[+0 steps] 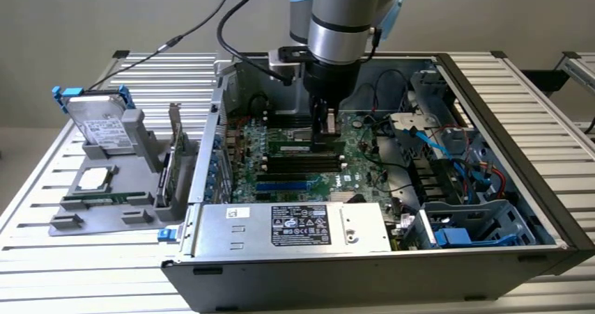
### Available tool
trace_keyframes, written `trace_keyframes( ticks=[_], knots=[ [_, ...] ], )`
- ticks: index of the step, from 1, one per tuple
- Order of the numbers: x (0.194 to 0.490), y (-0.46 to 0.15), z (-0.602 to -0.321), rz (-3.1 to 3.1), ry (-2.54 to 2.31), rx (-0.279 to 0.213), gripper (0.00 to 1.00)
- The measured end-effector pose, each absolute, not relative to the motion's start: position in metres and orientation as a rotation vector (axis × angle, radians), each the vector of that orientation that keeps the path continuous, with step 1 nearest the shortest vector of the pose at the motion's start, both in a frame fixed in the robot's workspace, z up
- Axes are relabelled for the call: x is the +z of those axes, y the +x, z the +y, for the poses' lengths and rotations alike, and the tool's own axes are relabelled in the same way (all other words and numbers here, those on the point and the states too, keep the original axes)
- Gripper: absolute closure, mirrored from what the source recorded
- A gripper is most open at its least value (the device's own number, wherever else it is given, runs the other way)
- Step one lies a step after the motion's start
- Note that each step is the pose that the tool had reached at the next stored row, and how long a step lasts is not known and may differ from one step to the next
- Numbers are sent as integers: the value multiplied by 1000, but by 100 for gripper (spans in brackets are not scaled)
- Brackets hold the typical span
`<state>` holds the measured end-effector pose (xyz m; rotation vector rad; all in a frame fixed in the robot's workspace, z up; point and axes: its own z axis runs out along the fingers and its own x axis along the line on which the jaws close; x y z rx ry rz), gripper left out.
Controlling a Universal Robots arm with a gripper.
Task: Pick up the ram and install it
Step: 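Insert the ram into the slot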
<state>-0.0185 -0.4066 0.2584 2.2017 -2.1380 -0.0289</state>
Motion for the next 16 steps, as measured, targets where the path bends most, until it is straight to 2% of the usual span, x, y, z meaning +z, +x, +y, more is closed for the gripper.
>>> trace_keyframes(
  ticks=[16],
  knots=[
    [228, -19, -406, -2156, 2186, -28, 86]
  ],
)
